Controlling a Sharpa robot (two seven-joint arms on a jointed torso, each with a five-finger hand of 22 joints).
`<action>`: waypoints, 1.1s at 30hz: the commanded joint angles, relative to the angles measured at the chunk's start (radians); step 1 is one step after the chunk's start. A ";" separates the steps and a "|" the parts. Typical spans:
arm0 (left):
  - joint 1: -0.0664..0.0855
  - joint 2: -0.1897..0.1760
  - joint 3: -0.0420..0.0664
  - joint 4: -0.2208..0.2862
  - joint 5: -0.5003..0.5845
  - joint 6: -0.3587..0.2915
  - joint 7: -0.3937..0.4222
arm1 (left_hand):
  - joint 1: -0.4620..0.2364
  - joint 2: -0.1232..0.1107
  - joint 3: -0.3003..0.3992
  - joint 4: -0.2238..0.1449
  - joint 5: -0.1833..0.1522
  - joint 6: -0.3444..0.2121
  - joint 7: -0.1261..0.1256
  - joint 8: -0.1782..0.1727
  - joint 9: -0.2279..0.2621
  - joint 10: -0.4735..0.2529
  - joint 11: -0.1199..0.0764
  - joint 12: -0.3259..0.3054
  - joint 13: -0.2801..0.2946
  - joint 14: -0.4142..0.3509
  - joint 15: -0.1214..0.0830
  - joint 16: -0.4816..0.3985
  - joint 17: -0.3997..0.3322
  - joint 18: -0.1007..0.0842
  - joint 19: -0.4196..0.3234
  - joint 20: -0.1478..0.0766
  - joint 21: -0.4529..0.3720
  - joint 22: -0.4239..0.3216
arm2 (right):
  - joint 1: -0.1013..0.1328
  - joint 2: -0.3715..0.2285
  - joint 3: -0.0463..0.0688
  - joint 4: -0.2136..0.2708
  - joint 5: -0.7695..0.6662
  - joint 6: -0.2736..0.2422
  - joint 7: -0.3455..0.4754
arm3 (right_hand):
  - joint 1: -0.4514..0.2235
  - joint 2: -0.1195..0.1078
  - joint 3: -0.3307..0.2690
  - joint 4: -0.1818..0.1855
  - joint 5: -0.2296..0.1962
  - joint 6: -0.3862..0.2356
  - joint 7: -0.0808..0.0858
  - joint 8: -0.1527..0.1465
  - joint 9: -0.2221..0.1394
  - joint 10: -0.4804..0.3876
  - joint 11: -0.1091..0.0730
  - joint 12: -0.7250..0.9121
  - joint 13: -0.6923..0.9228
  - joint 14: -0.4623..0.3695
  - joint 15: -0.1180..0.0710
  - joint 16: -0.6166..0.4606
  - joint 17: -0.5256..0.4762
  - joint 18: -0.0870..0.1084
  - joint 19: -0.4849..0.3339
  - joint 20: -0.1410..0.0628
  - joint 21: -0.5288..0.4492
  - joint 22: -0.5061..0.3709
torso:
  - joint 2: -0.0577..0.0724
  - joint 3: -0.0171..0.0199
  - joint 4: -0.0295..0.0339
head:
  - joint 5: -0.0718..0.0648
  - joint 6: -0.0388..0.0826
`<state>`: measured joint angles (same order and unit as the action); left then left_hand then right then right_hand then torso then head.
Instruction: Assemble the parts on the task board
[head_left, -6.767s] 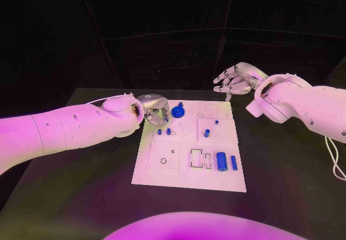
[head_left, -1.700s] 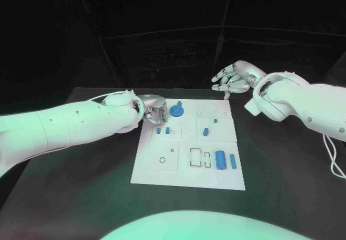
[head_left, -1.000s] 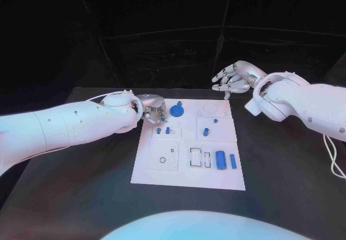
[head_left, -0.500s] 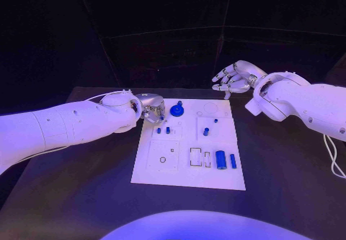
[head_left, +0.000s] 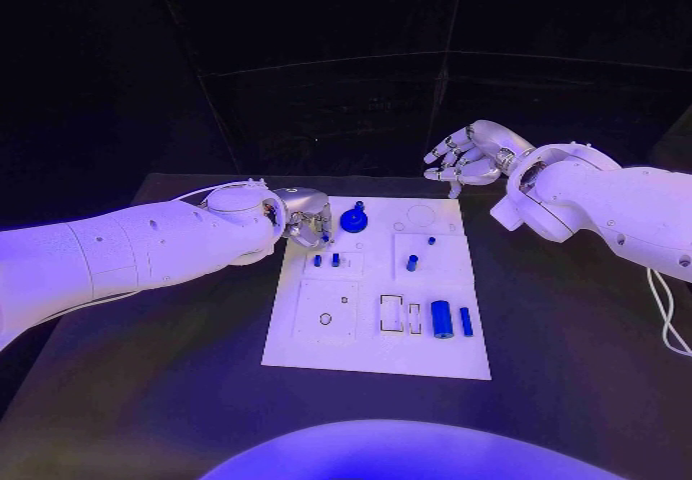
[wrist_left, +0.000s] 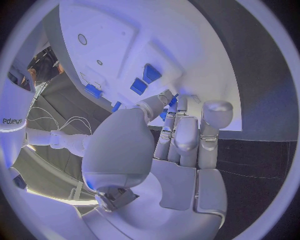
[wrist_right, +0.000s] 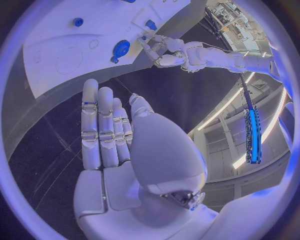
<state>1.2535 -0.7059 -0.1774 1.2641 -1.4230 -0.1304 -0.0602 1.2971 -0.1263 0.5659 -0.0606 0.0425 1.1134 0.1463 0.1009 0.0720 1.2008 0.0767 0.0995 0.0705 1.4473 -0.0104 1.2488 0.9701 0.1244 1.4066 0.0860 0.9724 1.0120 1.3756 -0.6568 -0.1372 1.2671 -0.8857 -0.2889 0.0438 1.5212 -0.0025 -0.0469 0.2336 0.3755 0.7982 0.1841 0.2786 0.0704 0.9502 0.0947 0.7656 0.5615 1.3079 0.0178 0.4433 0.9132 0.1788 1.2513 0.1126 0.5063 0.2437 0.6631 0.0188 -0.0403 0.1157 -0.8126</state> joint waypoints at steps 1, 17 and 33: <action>0.002 0.001 0.001 0.001 0.003 0.020 -0.016 | -0.007 -0.001 -0.008 0.000 0.005 0.006 -0.001 -0.004 0.000 0.010 0.000 -0.006 0.002 0.004 -0.002 -0.003 0.001 0.001 0.006 -0.001 -0.001 0.000 | 0.002 0.001 0.001 0.001 0.002 -0.002 0.009 | 0.007 0.007 -0.004 0.000 0.003 -0.006 -0.003 0.005 -0.001 -0.004 -0.002 0.006 -0.001 -0.001 -0.003 0.005 -0.001 0.003 0.008 -0.001 -0.006 0.000 | 0.000 0.0000 0.0001 | -0.001 0.000; 0.002 0.005 0.001 0.003 0.003 0.012 -0.014 | -0.006 0.000 -0.012 0.001 0.006 0.011 -0.005 -0.003 0.000 0.022 -0.004 -0.005 0.005 0.005 -0.005 -0.002 0.002 0.000 0.008 -0.002 0.002 0.004 | 0.002 0.003 0.001 0.000 0.002 -0.002 0.009 | 0.007 0.007 -0.004 0.000 0.003 -0.006 -0.003 0.005 -0.001 -0.004 -0.002 0.006 -0.001 -0.001 -0.003 0.005 -0.001 0.003 0.008 -0.001 -0.006 0.000 | 0.000 -0.0001 0.0006 | 0.000 -0.001; 0.002 0.010 0.000 0.001 0.003 0.023 -0.021 | -0.007 0.000 -0.016 0.003 0.006 0.014 -0.006 -0.002 0.001 0.028 -0.006 -0.004 0.007 0.006 -0.006 -0.002 0.003 0.000 0.009 -0.004 0.004 0.005 | 0.002 0.001 0.001 0.001 0.002 -0.003 0.008 | 0.007 0.007 -0.004 0.000 0.003 -0.006 -0.003 0.005 -0.001 -0.004 -0.002 0.006 -0.001 -0.001 -0.003 0.005 -0.001 0.003 0.008 -0.001 -0.006 0.000 | 0.000 0.0001 -0.0002 | -0.002 -0.002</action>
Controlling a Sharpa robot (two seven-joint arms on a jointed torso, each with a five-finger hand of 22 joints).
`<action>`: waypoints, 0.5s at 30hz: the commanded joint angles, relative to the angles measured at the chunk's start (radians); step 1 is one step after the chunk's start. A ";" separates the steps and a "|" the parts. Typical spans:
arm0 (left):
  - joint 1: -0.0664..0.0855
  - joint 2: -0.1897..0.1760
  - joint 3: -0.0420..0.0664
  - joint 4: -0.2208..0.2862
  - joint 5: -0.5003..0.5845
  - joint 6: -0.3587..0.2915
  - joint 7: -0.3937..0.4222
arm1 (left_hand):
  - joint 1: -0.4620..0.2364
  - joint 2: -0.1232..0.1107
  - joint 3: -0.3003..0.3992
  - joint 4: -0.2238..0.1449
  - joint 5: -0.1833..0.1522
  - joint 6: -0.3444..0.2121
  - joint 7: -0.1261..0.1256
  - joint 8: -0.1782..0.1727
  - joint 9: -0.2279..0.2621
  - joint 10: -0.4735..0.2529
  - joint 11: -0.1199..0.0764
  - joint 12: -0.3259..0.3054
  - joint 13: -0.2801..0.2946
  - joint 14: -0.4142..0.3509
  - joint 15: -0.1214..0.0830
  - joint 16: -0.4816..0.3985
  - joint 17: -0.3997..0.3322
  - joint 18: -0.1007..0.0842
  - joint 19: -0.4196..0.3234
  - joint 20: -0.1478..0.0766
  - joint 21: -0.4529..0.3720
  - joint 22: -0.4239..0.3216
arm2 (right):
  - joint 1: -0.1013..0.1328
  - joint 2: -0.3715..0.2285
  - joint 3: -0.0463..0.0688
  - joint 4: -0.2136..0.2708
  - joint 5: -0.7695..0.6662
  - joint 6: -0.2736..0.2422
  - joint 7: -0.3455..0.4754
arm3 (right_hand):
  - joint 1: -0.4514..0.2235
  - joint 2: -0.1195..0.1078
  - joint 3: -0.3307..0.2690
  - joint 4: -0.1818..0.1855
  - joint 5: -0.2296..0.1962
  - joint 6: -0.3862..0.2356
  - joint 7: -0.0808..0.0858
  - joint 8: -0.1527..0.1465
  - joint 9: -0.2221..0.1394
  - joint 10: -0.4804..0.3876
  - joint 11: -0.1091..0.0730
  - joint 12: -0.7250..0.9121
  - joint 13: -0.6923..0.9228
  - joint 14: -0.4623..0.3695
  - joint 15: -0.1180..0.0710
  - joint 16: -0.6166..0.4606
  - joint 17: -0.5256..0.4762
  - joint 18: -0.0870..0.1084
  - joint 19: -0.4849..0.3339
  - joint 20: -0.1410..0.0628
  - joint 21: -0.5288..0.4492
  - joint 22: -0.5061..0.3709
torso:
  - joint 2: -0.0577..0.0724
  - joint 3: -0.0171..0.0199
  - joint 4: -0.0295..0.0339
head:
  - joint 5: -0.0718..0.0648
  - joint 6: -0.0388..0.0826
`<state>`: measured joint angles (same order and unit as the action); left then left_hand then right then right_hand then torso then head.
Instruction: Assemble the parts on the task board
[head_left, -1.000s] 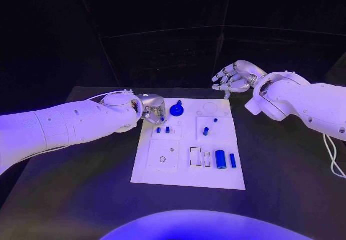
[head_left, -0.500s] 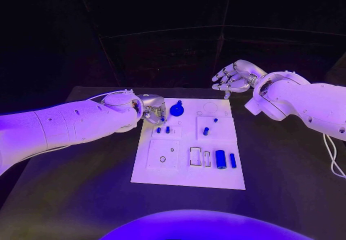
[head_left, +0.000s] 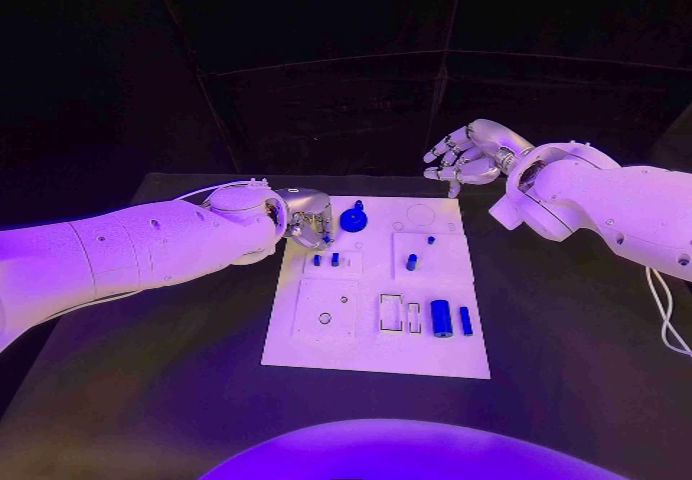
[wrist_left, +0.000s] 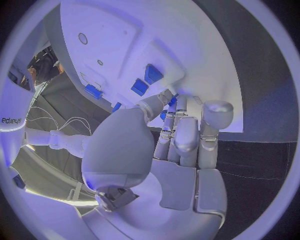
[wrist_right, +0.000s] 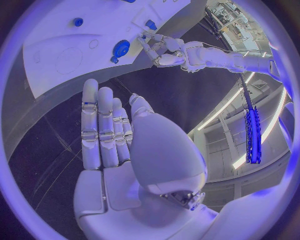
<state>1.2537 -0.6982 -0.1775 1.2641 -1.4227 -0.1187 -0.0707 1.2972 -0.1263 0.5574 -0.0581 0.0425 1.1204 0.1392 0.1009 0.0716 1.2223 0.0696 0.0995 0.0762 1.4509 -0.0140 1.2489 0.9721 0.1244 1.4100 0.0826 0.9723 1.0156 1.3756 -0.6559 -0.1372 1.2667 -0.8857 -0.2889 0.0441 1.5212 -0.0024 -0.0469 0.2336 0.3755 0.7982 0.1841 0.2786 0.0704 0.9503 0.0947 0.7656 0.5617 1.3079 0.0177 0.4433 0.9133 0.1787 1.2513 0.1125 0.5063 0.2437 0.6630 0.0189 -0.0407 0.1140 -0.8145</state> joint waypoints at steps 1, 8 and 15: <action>0.002 0.002 0.001 0.001 0.003 0.013 -0.011 | -0.007 0.000 -0.008 0.000 0.006 0.007 0.001 -0.002 0.001 0.006 0.001 -0.004 0.001 0.002 -0.003 -0.002 0.001 0.000 0.006 0.000 0.004 0.002 | 0.002 0.000 0.001 0.001 0.002 -0.003 0.008 | 0.007 0.007 -0.004 0.000 0.003 -0.006 -0.003 0.005 -0.001 -0.004 -0.002 0.006 -0.001 -0.001 -0.003 0.005 -0.001 0.003 0.008 -0.001 -0.006 0.000 | 0.000 0.0001 0.0002 | -0.001 0.000; 0.002 0.001 0.001 0.002 0.002 0.009 -0.010 | -0.007 0.000 -0.008 0.001 0.006 0.008 0.000 -0.002 0.002 0.007 0.001 -0.004 0.001 0.002 -0.003 -0.002 0.001 0.000 0.006 0.000 0.004 0.001 | 0.002 0.000 0.001 0.001 0.002 -0.003 0.008 | 0.007 0.007 -0.004 0.000 0.003 -0.006 -0.003 0.005 -0.001 -0.004 -0.002 0.006 -0.001 -0.001 -0.003 0.005 -0.001 0.003 0.008 -0.001 -0.006 0.000 | 0.000 0.0000 0.0013 | -0.001 0.000; 0.002 -0.002 0.001 0.005 0.002 -0.019 0.001 | -0.005 0.001 -0.011 0.000 0.006 0.012 -0.003 0.000 0.002 0.014 -0.002 -0.004 0.003 0.003 -0.005 -0.001 0.001 0.000 0.007 -0.002 0.006 0.004 | 0.002 0.000 0.001 0.001 0.002 -0.002 0.008 | 0.007 0.007 -0.004 0.000 0.003 -0.006 -0.003 0.005 -0.001 -0.004 -0.002 0.006 -0.001 -0.001 -0.003 0.005 -0.001 0.003 0.008 -0.001 -0.006 0.000 | 0.000 -0.0004 0.0008 | 0.000 0.000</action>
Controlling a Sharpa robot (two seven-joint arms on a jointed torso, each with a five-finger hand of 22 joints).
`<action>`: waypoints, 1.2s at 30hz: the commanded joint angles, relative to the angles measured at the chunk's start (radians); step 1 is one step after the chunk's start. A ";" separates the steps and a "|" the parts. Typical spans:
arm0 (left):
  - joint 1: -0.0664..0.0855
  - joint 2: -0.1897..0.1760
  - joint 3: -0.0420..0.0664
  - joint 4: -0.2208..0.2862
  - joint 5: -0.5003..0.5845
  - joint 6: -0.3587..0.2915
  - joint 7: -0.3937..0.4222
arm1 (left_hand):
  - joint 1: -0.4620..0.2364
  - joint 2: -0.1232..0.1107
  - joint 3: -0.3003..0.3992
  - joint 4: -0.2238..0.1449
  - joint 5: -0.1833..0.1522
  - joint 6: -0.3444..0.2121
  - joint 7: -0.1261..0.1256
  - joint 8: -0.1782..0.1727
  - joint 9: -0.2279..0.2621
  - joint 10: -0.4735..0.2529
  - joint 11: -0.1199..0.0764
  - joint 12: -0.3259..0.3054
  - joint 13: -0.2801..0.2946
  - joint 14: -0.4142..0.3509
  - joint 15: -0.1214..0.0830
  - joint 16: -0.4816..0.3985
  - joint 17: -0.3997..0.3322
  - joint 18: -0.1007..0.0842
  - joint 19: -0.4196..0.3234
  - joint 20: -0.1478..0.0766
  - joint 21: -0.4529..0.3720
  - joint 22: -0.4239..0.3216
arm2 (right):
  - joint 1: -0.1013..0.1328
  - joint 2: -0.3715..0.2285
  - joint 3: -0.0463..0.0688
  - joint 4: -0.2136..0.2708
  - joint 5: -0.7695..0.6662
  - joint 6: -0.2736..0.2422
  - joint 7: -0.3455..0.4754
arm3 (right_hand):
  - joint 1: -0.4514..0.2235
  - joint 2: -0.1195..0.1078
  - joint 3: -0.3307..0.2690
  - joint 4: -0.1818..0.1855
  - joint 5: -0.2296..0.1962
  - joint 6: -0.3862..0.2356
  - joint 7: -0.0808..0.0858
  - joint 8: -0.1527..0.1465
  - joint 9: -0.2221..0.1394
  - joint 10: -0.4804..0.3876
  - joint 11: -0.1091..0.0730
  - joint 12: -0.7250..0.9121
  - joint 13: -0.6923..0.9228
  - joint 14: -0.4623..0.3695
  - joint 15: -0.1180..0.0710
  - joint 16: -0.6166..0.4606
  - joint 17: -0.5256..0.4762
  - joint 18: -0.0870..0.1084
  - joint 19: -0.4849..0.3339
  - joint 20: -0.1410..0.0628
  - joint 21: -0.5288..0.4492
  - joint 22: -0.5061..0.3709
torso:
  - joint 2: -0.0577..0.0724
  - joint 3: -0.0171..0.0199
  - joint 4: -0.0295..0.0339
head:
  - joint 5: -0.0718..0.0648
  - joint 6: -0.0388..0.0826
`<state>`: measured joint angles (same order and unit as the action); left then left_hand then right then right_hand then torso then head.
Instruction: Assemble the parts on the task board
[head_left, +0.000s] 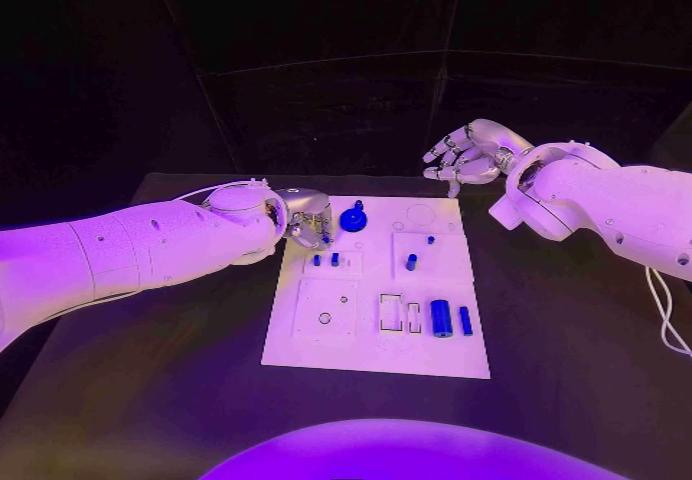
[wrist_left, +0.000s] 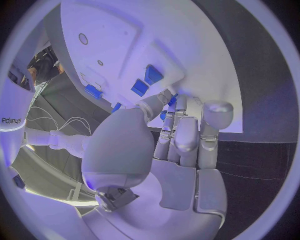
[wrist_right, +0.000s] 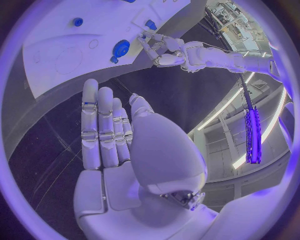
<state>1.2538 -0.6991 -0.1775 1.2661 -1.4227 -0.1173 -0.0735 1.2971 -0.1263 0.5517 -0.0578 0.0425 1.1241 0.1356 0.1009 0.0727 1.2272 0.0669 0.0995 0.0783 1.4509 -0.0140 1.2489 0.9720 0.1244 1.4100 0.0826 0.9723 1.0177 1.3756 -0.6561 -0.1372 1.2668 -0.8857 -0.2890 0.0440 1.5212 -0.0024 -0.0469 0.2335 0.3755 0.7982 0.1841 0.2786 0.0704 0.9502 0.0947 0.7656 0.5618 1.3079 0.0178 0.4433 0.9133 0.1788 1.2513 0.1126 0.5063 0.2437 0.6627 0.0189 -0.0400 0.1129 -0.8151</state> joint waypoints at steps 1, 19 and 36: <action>0.002 -0.001 0.001 0.004 0.002 -0.024 0.005 | -0.005 0.001 -0.006 0.000 0.006 0.009 0.001 0.000 0.001 0.009 0.000 -0.004 0.002 0.004 -0.005 -0.001 0.001 0.000 0.007 -0.002 0.006 0.002 | 0.002 0.000 0.001 0.001 0.002 -0.002 0.008 | 0.007 0.007 -0.004 0.000 0.003 -0.006 -0.003 0.005 -0.001 -0.004 -0.002 0.006 -0.001 -0.001 -0.003 0.005 -0.001 0.003 0.008 -0.001 -0.006 0.000 | 0.000 -0.0004 0.0001 | 0.001 0.000; 0.002 -0.002 0.001 0.006 0.002 -0.054 0.017 | -0.006 -0.001 -0.010 0.000 0.006 0.010 0.000 0.001 0.001 0.014 -0.001 -0.003 0.003 0.005 -0.007 0.000 0.003 -0.001 0.009 -0.003 0.008 0.004 | 0.002 0.001 0.001 -0.001 0.002 -0.001 0.009 | 0.007 0.007 -0.004 0.000 0.003 -0.006 -0.003 0.005 -0.001 -0.004 -0.002 0.006 -0.001 -0.001 -0.003 0.005 -0.001 0.003 0.008 -0.001 -0.006 0.000 | 0.000 0.0003 -0.0002 | 0.003 -0.001; 0.001 -0.003 0.001 0.005 0.002 -0.053 0.014 | -0.003 -0.010 -0.016 -0.004 0.006 0.004 0.003 -0.003 0.000 0.012 0.000 -0.007 0.005 0.006 -0.007 0.000 0.006 0.000 0.009 -0.005 0.004 0.001 | 0.002 0.000 0.001 -0.001 0.002 -0.001 0.008 | 0.007 0.007 -0.004 0.000 0.003 -0.006 -0.003 0.005 -0.001 -0.004 -0.002 0.006 -0.001 -0.001 -0.003 0.005 -0.001 0.003 0.008 -0.001 -0.006 0.000 | 0.000 0.0002 0.0006 | 0.004 0.000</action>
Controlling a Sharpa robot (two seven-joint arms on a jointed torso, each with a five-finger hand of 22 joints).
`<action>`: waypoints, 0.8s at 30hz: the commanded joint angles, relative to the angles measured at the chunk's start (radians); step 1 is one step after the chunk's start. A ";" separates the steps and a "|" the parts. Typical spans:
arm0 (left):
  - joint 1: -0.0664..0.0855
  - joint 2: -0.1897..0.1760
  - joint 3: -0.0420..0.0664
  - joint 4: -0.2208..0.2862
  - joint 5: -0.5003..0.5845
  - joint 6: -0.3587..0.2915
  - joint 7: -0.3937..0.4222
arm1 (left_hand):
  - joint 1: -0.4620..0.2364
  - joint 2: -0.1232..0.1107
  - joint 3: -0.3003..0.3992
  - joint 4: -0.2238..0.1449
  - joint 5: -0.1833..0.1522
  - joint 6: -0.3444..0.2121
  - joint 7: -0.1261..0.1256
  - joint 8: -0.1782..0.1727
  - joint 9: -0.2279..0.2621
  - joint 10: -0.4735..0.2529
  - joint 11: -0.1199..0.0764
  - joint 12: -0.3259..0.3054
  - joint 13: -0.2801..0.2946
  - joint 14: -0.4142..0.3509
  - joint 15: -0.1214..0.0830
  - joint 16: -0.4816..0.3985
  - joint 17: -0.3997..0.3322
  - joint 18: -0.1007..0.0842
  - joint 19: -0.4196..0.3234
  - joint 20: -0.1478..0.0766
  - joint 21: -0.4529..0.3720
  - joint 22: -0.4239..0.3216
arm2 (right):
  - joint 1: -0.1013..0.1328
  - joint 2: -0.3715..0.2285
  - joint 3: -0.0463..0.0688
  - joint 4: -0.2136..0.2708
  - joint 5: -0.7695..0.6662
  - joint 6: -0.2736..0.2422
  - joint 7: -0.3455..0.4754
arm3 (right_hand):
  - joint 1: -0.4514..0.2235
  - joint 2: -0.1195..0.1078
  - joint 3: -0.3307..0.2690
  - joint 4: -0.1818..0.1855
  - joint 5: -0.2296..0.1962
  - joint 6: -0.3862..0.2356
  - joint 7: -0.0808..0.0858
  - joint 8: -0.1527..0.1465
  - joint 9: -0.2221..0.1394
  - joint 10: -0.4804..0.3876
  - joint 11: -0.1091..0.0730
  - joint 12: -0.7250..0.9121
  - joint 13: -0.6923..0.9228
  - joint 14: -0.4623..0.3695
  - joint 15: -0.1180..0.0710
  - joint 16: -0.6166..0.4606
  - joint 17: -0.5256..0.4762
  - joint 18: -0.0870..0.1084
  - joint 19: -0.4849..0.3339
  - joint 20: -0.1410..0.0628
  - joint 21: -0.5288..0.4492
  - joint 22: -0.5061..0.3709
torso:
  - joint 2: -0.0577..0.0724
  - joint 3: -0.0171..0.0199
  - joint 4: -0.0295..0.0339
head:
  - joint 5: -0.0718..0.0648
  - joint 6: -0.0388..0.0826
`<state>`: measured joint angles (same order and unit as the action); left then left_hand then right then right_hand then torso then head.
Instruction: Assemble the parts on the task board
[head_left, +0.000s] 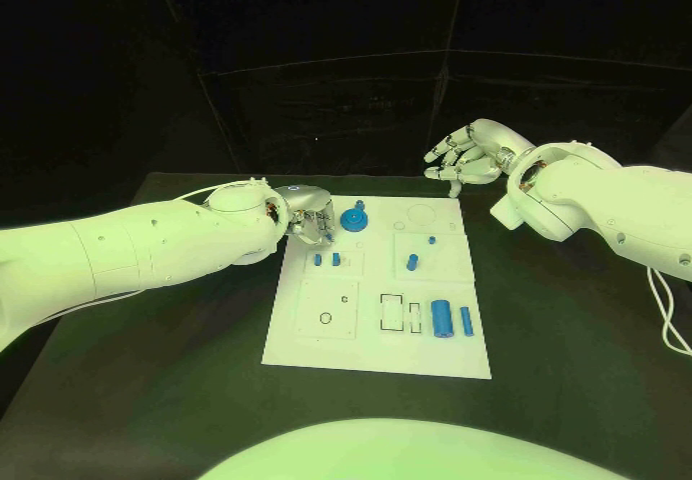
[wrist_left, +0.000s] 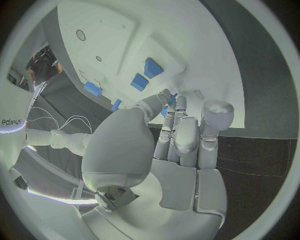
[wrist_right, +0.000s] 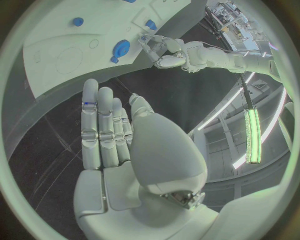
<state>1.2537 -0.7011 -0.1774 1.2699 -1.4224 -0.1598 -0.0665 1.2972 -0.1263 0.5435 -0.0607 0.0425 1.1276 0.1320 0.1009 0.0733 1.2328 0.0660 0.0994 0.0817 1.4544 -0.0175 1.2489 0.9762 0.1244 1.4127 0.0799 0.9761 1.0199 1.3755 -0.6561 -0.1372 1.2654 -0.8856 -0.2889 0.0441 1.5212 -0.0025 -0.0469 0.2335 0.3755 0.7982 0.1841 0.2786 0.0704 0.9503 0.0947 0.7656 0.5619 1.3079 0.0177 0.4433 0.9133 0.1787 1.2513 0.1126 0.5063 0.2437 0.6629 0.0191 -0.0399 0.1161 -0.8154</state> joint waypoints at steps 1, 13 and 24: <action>0.002 -0.002 0.001 0.001 0.002 -0.013 0.006 | -0.003 -0.012 -0.008 -0.001 0.006 -0.002 0.007 -0.004 -0.002 0.006 0.001 -0.008 0.002 0.002 -0.004 0.001 0.002 -0.001 0.006 -0.002 0.000 -0.001 | 0.002 0.000 0.001 0.001 0.002 -0.001 0.008 | 0.007 0.007 -0.004 0.000 0.003 -0.006 -0.003 0.005 -0.001 -0.004 -0.002 0.006 -0.001 -0.001 -0.003 0.005 -0.001 0.003 0.008 -0.001 -0.006 0.000 | 0.000 0.0000 0.0006 | 0.001 0.001; 0.002 -0.004 0.000 0.001 0.002 -0.029 0.001 | -0.002 -0.018 -0.008 -0.002 0.006 -0.012 0.013 -0.011 -0.004 -0.019 0.010 -0.027 -0.001 0.000 0.003 -0.004 -0.003 -0.001 0.004 0.001 -0.010 -0.009 | 0.002 -0.001 0.001 0.001 0.002 -0.001 0.008 | 0.007 0.007 -0.006 0.001 0.003 -0.006 -0.004 0.005 -0.001 -0.005 -0.002 0.007 -0.003 -0.001 -0.003 0.005 -0.001 0.003 0.008 -0.001 -0.006 0.000 | 0.000 -0.0002 -0.0004 | 0.001 0.002; 0.002 -0.006 0.000 0.002 0.002 -0.027 -0.003 | 0.000 -0.021 -0.002 -0.001 0.006 -0.027 0.022 -0.019 -0.005 -0.043 0.019 -0.036 -0.006 0.000 0.009 -0.007 -0.006 0.000 0.002 0.005 -0.018 -0.014 | 0.002 -0.001 0.001 0.001 0.002 0.000 0.008 | 0.007 0.007 -0.006 0.002 0.003 -0.006 -0.003 0.005 -0.001 -0.005 -0.002 0.007 -0.003 -0.001 -0.003 0.005 -0.001 0.003 0.008 -0.001 -0.007 0.000 | 0.001 -0.0003 -0.0005 | 0.002 0.001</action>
<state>1.2537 -0.7062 -0.1775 1.2703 -1.4222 -0.1786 -0.0687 1.2928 -0.1386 0.5408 -0.0635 0.0425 1.1041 0.1554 0.0854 0.0687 1.1987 0.0857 0.0678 0.0770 1.4544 -0.0175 1.2453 0.9704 0.1244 1.4126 0.0799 0.9612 1.0071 1.3755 -0.6576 -0.1372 1.2654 -0.8856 -0.2888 0.0440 1.5212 -0.0025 -0.0469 0.2335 0.3755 0.7982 0.1841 0.2786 0.0704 0.9503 0.0948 0.7696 0.5604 1.3079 0.0178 0.4433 0.9133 0.1788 1.2513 0.1126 0.5063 0.2437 0.6629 0.0189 -0.0399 0.1177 -0.8137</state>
